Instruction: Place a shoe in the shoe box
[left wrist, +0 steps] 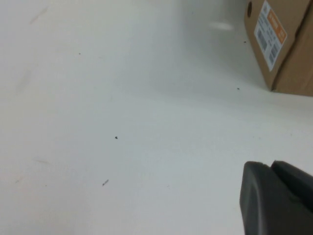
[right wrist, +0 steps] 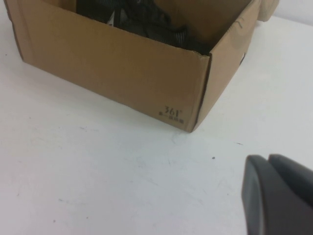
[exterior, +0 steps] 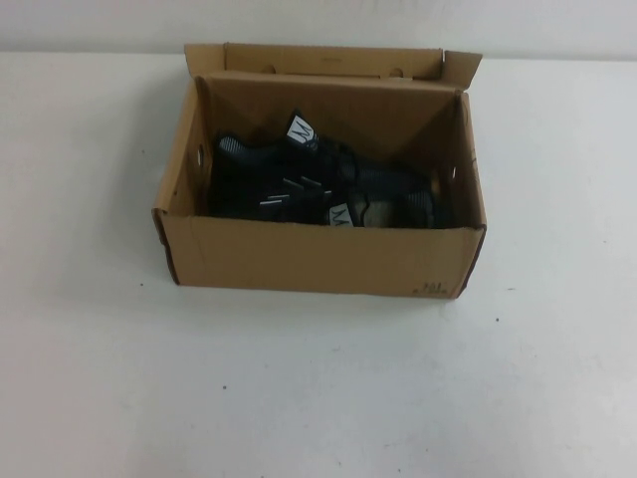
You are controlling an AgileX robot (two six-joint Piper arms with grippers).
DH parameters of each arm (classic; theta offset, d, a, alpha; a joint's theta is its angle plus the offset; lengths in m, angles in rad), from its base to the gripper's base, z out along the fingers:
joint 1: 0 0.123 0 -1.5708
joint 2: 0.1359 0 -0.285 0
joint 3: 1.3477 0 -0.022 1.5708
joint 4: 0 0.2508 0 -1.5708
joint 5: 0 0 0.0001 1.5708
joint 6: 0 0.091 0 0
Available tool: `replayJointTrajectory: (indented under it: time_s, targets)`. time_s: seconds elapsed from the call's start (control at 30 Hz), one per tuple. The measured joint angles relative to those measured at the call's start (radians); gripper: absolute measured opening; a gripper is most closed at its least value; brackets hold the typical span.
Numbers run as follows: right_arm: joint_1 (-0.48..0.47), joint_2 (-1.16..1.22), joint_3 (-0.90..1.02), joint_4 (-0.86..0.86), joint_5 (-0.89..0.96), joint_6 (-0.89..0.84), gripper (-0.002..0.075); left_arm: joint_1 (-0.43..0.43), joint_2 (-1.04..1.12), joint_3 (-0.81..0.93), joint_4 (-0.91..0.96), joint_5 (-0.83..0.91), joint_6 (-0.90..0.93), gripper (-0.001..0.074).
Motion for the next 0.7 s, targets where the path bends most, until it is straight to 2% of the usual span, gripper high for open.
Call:
replayJointTrajectory:
  time_s: [0.17,0.7]
  targets:
    - [0.000,0.000,0.000,0.000,-0.001,0.000,-0.0017,-0.031,0.000,0.002,0.017,0.000,0.008,-0.0001]
    - [0.000,0.000,0.000,0.000,-0.001,0.000,-0.0017,-0.035,0.000,0.002,0.022,0.000,0.008,-0.0001]
